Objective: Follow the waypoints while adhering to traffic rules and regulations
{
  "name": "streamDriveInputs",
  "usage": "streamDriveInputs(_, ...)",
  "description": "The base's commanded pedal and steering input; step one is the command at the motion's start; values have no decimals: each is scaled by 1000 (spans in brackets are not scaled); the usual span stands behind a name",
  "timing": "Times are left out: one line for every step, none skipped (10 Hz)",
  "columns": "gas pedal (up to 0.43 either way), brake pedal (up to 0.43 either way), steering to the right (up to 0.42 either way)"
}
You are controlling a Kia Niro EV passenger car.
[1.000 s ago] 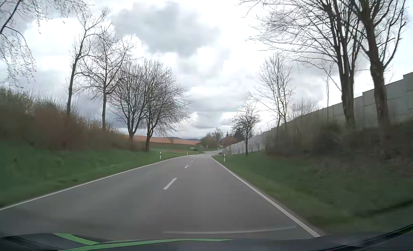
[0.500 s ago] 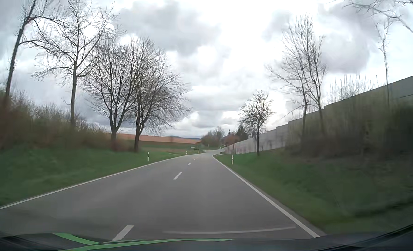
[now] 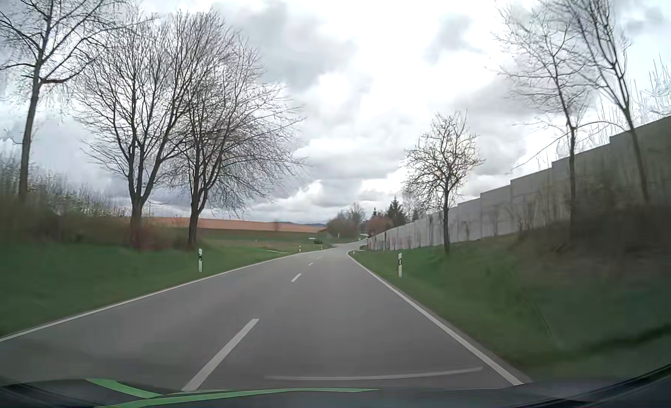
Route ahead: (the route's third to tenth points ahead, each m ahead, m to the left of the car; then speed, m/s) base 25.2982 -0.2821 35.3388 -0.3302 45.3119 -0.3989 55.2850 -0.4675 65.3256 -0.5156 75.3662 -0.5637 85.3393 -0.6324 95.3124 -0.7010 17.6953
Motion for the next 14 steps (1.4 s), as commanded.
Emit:
streamDriveInputs(59, 0, 0)
streamDriveInputs(59, 0, 1)
streamDriveInputs(59, 0, 1)
streamDriveInputs(59, 0, 1)
streamDriveInputs(59, 0, 1)
streamDriveInputs(59, 0, 1)
streamDriveInputs(59, 0, 1)
streamDriveInputs(59, 0, 1)
streamDriveInputs(59, 0, 1)
streamDriveInputs(59, 0, 1)
streamDriveInputs(59, 0, 1)
streamDriveInputs(59, 0, 1)
streamDriveInputs(47, 0, 1)
streamDriveInputs(20, 0, 1)
